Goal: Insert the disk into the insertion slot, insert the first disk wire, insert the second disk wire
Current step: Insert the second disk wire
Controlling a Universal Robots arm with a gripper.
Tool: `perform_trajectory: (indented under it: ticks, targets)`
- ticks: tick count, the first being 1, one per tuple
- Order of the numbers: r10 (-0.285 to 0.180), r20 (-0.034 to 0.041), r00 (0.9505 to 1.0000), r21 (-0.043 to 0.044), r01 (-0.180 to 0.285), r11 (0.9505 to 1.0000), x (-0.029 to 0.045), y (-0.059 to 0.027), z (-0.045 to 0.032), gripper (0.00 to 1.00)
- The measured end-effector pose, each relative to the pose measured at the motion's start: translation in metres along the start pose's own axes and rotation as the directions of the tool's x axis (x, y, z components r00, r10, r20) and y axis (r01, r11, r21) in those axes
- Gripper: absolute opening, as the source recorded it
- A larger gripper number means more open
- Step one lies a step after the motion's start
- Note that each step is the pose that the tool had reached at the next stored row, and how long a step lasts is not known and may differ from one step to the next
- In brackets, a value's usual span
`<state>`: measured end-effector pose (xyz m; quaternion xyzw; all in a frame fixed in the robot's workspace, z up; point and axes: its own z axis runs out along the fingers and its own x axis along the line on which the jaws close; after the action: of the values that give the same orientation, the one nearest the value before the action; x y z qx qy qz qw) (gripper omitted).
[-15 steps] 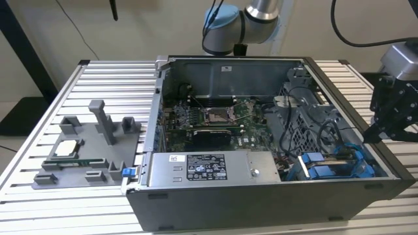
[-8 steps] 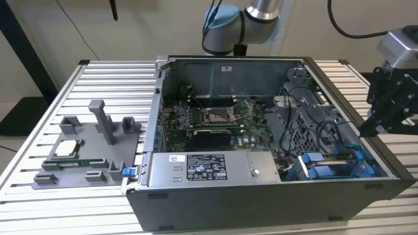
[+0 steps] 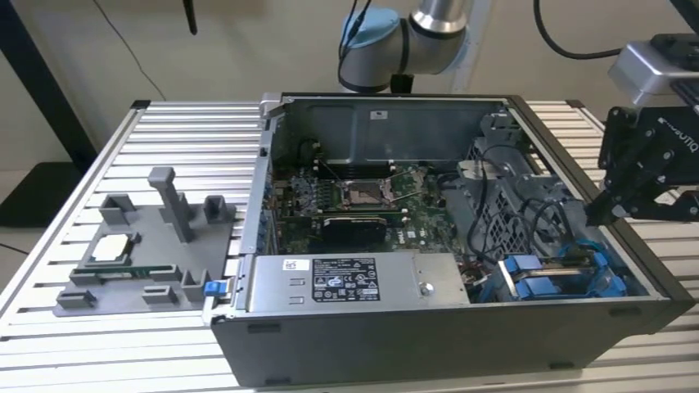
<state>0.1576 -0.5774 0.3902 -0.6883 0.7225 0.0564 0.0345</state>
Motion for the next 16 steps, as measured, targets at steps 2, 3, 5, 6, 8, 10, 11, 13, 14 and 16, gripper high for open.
perform_trajectory:
  ticks: [2,3,5,6,8,10,11,13,14,16]
  targets:
    - [0.000,0.0001,1.0000,0.0000,0.000,1.0000,-0.0016,0.0061,0.0004,0.00]
    - [0.000,0.0000,1.0000,0.0000,0.000,1.0000,-0.0020,0.0105,0.0006,0.00]
    - [0.000,0.0000,1.0000,0.0000,0.000,1.0000,-0.0023,0.0196,0.0009,0.00]
    - [0.000,-0.0001,1.0000,0.0001,0.000,1.0000,-0.0021,0.0242,0.0011,0.00]
    - [0.000,0.0001,1.0000,0.0008,0.000,1.0000,-0.0015,0.0329,0.0022,0.00]
    - [0.000,0.0002,1.0000,0.0020,0.000,1.0000,0.0001,0.0380,0.0051,0.00]
    - [0.000,0.0002,1.0000,0.0021,0.000,1.0000,0.0010,0.0384,0.0068,0.00]
    - [0.000,0.0002,1.0000,0.0023,0.000,1.0000,0.0031,0.0385,0.0102,0.00]
    - [0.000,0.0002,1.0000,0.0023,0.000,1.0000,0.0043,0.0384,0.0118,0.00]
    - [0.000,0.0001,1.0000,0.0024,0.000,1.0000,0.0065,0.0382,0.0152,0.00]
